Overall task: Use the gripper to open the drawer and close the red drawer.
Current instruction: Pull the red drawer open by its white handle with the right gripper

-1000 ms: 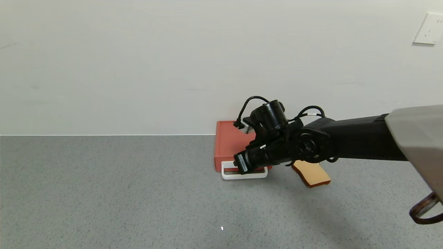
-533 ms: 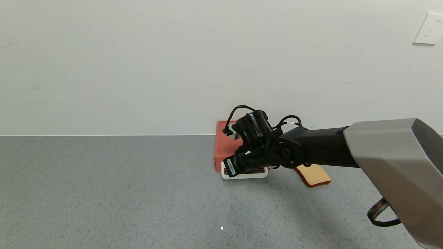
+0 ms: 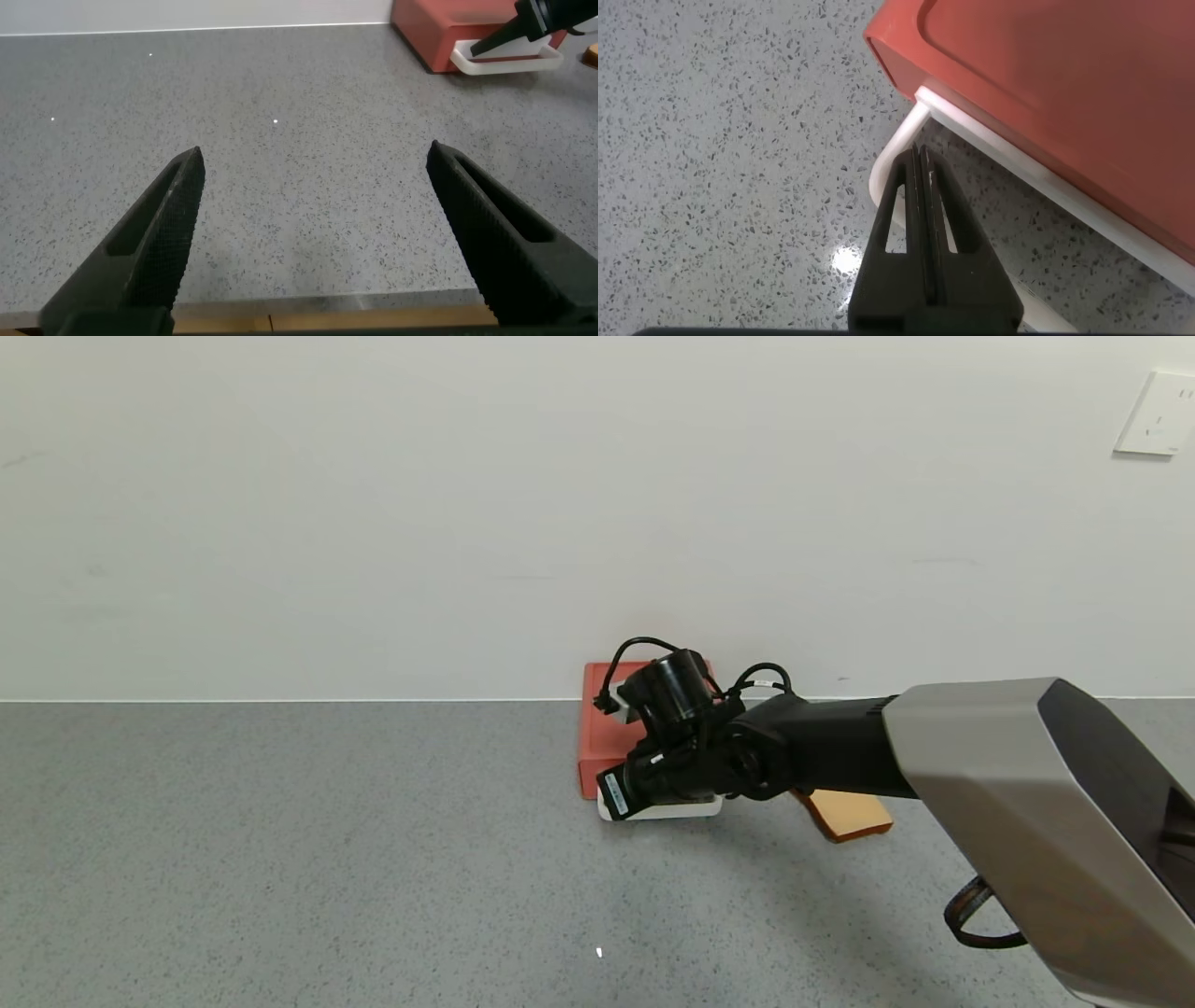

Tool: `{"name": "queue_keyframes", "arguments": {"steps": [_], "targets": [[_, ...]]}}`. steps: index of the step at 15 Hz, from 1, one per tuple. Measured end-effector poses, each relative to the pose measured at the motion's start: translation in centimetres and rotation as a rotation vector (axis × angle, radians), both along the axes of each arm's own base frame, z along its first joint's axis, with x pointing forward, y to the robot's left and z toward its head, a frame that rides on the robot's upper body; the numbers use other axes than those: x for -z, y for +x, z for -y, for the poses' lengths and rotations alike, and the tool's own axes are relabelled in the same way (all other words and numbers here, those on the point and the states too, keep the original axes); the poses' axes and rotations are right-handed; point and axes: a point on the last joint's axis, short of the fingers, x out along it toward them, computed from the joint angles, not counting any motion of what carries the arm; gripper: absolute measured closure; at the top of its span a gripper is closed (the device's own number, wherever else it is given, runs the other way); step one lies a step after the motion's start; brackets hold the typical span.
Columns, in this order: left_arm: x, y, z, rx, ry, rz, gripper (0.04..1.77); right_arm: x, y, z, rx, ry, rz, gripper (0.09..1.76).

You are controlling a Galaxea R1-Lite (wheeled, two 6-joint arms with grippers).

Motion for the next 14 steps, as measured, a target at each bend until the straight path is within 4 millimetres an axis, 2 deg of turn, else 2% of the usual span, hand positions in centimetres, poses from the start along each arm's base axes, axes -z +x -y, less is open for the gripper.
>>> {"name": "queue_keyframes", "arguments": {"steps": [8,14], "targets": [[0.00,0.00,0.00,0.000,0.001,0.000,0.09,0.73,0.73,-0.17,0.013,-0.004,0.007,1.73],[0.00,0.00,0.00,0.000,0.001,0.000,0.09,1.04,0.48,-0.23,0.008,-0.025,-0.019,1.73]]}}
